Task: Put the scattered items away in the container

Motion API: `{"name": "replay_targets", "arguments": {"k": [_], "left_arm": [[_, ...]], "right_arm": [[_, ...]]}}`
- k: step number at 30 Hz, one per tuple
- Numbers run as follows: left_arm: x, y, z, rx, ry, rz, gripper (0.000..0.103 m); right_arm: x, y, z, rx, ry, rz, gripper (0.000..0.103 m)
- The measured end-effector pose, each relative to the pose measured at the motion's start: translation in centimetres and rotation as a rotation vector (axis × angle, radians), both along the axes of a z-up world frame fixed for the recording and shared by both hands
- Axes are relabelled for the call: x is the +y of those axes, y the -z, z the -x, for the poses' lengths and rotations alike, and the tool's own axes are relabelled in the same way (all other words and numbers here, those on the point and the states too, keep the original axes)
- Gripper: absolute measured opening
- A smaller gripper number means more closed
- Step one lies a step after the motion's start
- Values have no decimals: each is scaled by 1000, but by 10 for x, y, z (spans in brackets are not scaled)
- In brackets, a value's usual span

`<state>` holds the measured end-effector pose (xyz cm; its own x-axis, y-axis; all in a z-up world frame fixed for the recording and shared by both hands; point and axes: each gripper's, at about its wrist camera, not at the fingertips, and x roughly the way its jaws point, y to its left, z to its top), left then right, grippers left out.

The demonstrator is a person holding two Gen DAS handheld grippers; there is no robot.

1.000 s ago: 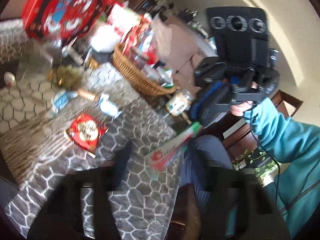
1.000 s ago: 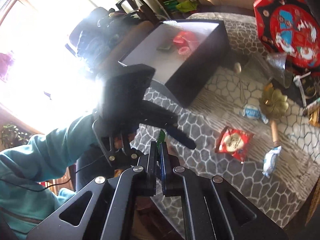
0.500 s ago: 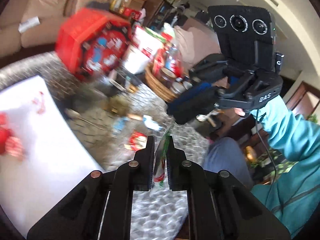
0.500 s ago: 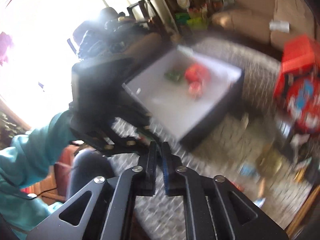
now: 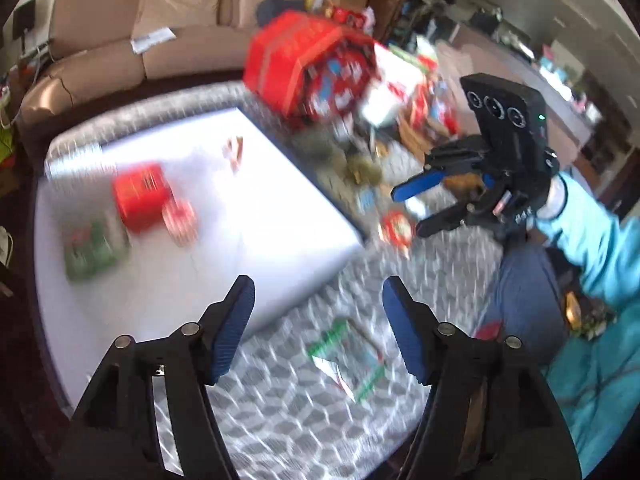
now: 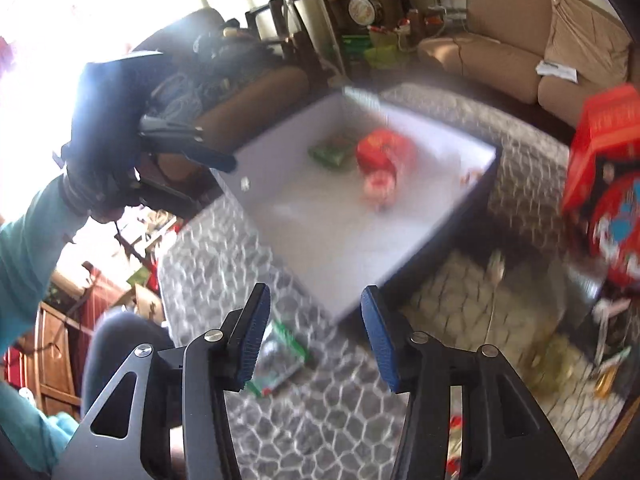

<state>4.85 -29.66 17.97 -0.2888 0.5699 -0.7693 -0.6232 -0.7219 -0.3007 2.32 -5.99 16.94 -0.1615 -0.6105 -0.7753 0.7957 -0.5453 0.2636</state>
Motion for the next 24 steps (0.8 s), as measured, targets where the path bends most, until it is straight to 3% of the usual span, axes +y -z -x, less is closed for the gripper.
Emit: {"name": "replay_targets", "arguments": {"k": [5,7,9,12,15,18,24], "left_arm": [[27,61,-56,-64,94,127,62],[41,82,-67,-108,114,161,61],[45,92,-72,-132,115,154,61],[47,99,-79,-95,102,191,61],[53,100,-85,-22,124,264,61],[53,101,-90,-13,169,308,61],[43,106,-83,-32,142,266,61]], "right_arm": [[-3,62,-58,24,-87,-122,48],[-13,82,-73,-20,-127,-150,47],[-23,97,-80,-78,-130,-146,47],[-35,117,-84,-102,-100,-159,47],[-47,128,-99,6,-144,-194,40],[-57,134,-118,130,-235,-265,40],[-82,148,-133,246,-361,-334,41]]}}
